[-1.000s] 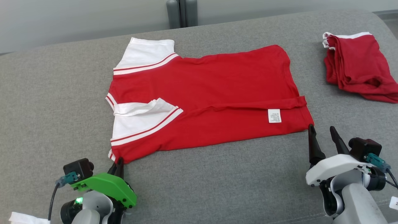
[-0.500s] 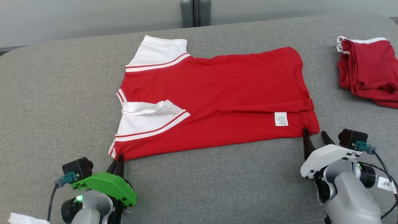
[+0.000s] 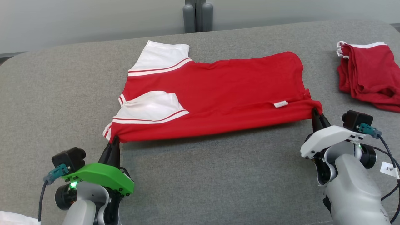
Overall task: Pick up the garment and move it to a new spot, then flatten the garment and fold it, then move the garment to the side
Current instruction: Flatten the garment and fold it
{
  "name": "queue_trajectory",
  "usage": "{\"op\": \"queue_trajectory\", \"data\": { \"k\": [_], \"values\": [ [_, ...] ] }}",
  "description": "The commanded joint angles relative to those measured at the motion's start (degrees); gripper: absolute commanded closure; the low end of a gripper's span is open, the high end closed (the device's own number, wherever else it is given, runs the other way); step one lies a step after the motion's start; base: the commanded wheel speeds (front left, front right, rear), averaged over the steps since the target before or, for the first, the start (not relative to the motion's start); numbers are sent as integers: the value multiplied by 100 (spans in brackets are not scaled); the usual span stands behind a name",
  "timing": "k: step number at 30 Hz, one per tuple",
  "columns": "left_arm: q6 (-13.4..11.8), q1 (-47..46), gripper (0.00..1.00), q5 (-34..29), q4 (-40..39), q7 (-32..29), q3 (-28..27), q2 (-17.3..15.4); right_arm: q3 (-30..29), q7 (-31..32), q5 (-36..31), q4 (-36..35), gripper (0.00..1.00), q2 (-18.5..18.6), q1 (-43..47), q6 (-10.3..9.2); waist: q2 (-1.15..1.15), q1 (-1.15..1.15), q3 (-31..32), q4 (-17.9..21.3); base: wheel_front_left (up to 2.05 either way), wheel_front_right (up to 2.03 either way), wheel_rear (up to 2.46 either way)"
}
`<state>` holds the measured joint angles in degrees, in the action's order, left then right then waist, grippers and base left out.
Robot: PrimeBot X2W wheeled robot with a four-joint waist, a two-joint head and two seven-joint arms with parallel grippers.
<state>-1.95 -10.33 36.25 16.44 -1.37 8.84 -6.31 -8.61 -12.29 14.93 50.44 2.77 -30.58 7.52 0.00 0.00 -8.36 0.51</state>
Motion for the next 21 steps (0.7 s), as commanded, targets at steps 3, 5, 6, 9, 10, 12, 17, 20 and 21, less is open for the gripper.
{"op": "queue_trajectory", "data": {
  "k": [3,5,6,9,10,12,17,20,21],
  "values": [
    [-48,208,100,-32,-397,-42,9,-96,-42,94,-31,-317,100,22,179,-8,0,0,53,14,0,0,0],
    [-84,398,100,-52,-667,-99,49,-118,-35,209,-6,-575,100,21,363,-8,0,0,62,15,0,0,0],
    [-109,518,100,-49,-803,-151,76,-125,-28,272,21,-741,100,22,471,-8,0,0,62,15,0,0,0],
    [-220,921,100,-60,-1119,-215,111,-155,-31,461,35,-1214,100,22,861,-8,0,0,54,13,0,0,0],
    [-256,1088,100,-58,-1223,-239,121,-148,-37,535,50,-1407,100,23,1026,-8,0,0,48,15,0,0,0],
    [-319,1369,100,6,-1386,-259,133,-115,-48,669,68,-1765,100,23,1342,-8,0,0,31,19,0,0,0],
    [-440,1924,100,73,-1596,-301,151,-74,-121,975,176,-2562,100,24,2116,-9,0,0,-11,14,0,0,0],
    [-490,2122,100,119,-1643,-330,161,-66,-141,1125,300,-2912,100,24,2484,-9,0,0,-33,21,0,0,0],
    [-513,2162,100,125,-1638,-351,157,-66,-145,1153,329,-2983,100,24,2562,-9,0,0,-40,25,0,0,0]
  ]
}}
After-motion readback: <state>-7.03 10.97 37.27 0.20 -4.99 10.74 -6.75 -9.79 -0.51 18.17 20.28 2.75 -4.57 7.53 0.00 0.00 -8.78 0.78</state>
